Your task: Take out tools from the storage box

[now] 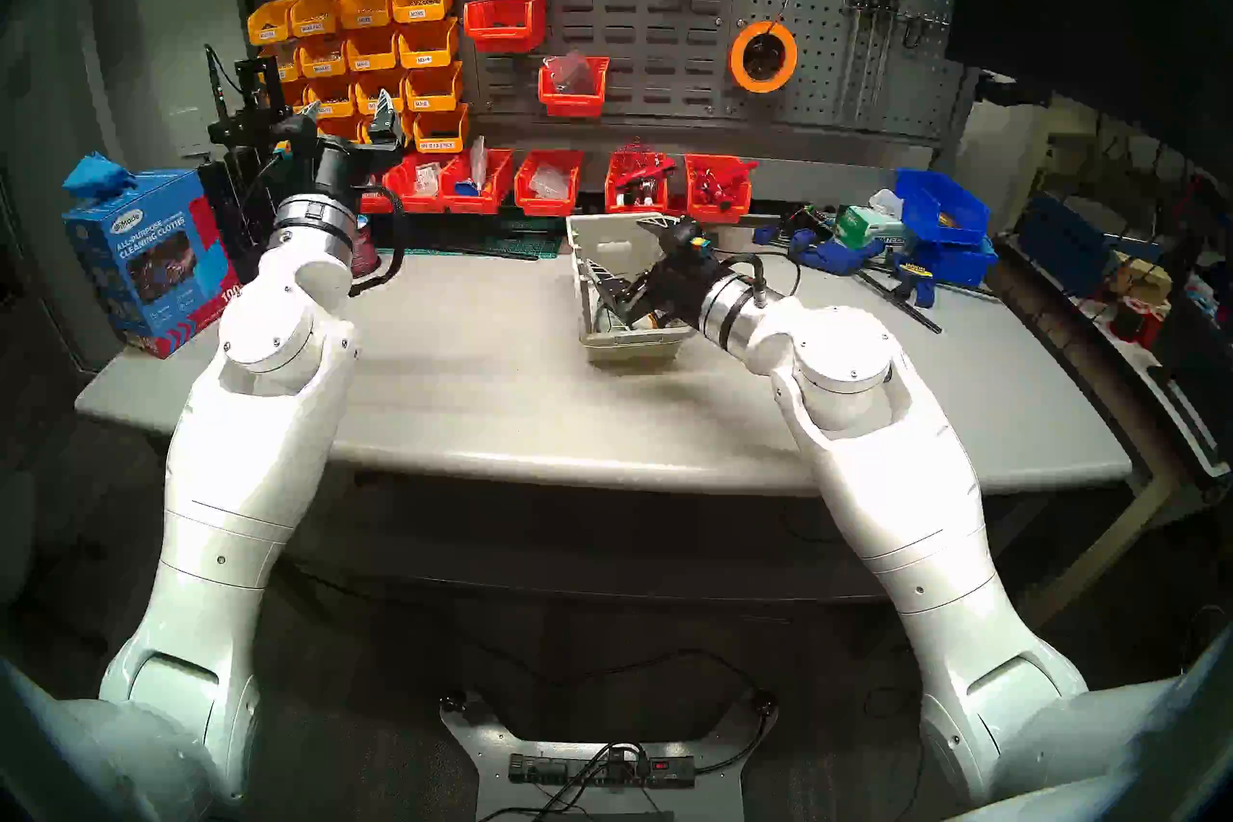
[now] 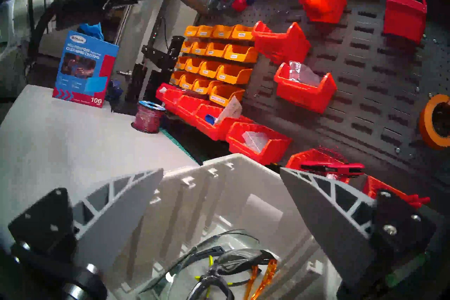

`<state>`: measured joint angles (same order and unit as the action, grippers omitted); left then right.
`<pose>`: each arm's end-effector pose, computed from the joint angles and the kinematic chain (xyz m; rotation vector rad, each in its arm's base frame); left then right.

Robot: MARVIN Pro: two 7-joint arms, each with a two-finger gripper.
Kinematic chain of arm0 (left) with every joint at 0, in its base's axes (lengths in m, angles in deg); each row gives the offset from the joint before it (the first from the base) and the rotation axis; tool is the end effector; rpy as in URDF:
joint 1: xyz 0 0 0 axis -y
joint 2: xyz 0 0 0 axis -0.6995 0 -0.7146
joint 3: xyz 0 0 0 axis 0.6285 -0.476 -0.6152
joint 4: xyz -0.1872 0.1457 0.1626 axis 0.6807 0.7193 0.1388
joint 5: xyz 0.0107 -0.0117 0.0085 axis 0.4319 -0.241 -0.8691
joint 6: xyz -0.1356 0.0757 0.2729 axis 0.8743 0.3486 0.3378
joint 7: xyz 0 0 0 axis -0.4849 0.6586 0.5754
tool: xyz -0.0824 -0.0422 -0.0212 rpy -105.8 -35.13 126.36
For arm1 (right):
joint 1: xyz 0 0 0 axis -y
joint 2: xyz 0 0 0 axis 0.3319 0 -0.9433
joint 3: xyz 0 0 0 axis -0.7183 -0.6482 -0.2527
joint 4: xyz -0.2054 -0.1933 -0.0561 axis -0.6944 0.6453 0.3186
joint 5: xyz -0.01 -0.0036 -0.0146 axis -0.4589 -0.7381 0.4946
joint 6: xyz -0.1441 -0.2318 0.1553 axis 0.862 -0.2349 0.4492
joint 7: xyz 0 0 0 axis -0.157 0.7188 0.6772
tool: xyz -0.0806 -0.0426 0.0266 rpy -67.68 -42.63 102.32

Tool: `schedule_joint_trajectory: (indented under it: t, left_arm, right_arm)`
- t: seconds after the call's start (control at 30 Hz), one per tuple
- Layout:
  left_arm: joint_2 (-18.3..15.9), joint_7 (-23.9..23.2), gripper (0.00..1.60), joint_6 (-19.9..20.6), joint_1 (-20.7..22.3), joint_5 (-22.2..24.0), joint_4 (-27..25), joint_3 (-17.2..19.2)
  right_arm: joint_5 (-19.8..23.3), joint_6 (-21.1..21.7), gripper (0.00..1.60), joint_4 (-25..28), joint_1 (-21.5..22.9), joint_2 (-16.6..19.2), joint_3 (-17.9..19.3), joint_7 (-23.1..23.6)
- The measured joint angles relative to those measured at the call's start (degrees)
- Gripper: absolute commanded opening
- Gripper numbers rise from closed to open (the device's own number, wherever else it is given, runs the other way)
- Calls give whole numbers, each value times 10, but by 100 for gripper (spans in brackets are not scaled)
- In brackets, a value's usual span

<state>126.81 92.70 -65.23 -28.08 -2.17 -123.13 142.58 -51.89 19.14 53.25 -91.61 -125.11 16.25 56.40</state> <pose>0.4658 0.1008 -0.0735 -1.5390 -0.1334 -2.7037 0.4555 0.0862 -0.1502 -1.7379 -1.0290 -2.0795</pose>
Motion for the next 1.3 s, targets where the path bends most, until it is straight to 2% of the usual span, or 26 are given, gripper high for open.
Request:
schedule_joint_trajectory:
  t: [0.23, 0.43, 0.87, 1.17, 1.3]
  left_arm:
    - [0, 0, 160, 0, 0, 0, 0, 0]
    - [0, 0, 160, 0, 0, 0, 0, 0]
    - [0, 0, 160, 0, 0, 0, 0, 0]
    - [0, 0, 160, 0, 0, 0, 0, 0]
    - [0, 0, 160, 0, 0, 0, 0, 0]
  right_arm:
    - [16, 23, 160, 5, -3, 9, -2, 35]
    - [14, 55, 160, 10, 2, 25, -22, 69]
    - [-23, 80, 160, 11, 22, 33, -46, 67]
    - [-38, 99, 160, 11, 35, 42, -39, 60]
    - [-39, 124, 160, 9, 52, 54, -37, 88]
